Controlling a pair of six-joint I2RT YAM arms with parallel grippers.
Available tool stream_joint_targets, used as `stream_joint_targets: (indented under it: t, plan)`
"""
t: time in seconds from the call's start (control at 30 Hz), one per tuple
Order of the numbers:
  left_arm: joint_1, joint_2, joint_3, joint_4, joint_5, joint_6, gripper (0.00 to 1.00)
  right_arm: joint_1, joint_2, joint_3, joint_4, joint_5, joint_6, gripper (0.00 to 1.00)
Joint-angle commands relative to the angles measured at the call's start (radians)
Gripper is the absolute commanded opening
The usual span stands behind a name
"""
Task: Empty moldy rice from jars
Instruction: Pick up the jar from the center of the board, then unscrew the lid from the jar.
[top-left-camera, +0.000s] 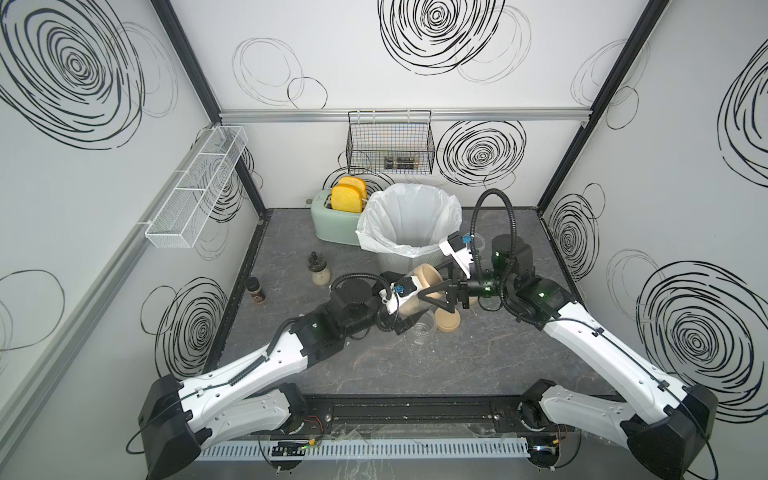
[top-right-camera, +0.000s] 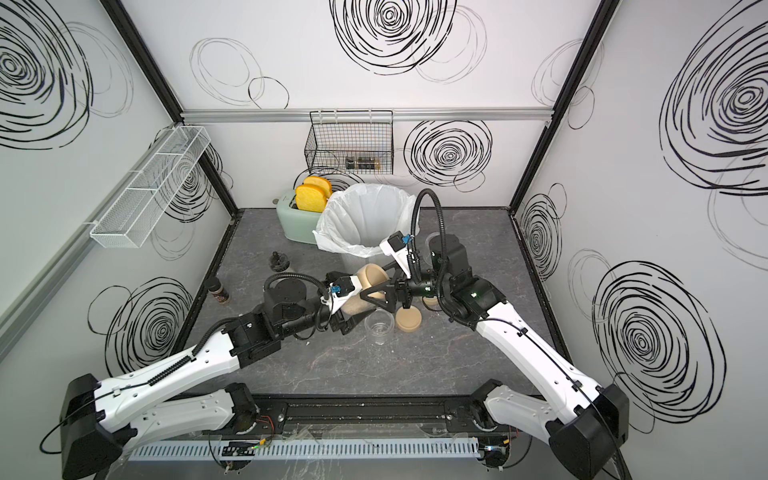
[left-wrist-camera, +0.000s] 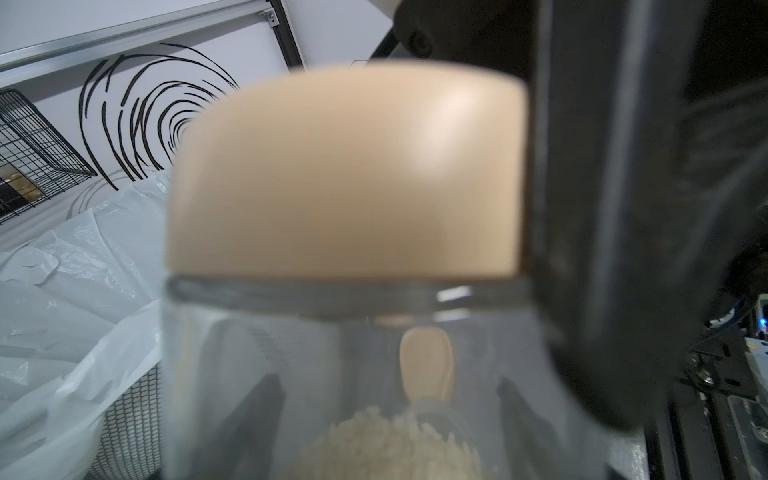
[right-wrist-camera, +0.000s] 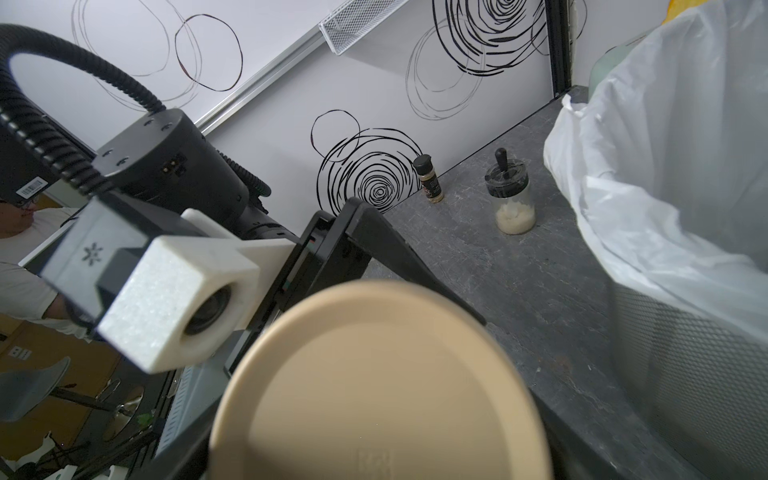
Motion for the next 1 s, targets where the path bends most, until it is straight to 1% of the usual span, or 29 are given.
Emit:
stream_joint_targets:
  t: [0.0, 0.07, 0.1, 0.3, 0.47, 0.6, 0.77, 0.97]
  plan:
    - [0.006, -0.034, -0.009, 0.169, 0.011, -0.07, 0.82, 0.017, -0.019, 0.013, 0.062, -0.041, -0.01, 0.88]
    - [0.007, -0.048, -0.03, 0.206, 0.014, -0.088, 0.82, 0.017, -0.025, 0.007, 0.061, -0.022, -0.012, 0.96]
    - [0.01, -0.058, -0.043, 0.229, 0.018, -0.102, 0.82, 0.018, -0.031, 0.002, 0.06, -0.013, -0.011, 0.98]
    - [0.054, -0.096, -0.086, 0.296, 0.055, -0.179, 0.8, 0.007, -0.058, -0.012, 0.068, 0.01, -0.011, 0.98]
    - [0.081, -0.114, -0.112, 0.333, 0.052, -0.204, 0.79, 0.001, -0.063, -0.005, 0.067, 0.033, -0.008, 0.98]
    - [0.08, -0.105, -0.105, 0.329, 0.025, -0.183, 0.78, -0.001, -0.046, 0.014, 0.068, 0.097, 0.021, 0.98]
    - [0.072, -0.084, -0.086, 0.314, 0.0, -0.148, 0.77, -0.001, -0.032, 0.023, 0.12, 0.096, 0.068, 0.98]
    - [0.038, -0.069, -0.078, 0.302, -0.084, -0.084, 0.77, 0.004, -0.008, 0.026, 0.164, 0.154, 0.152, 0.98]
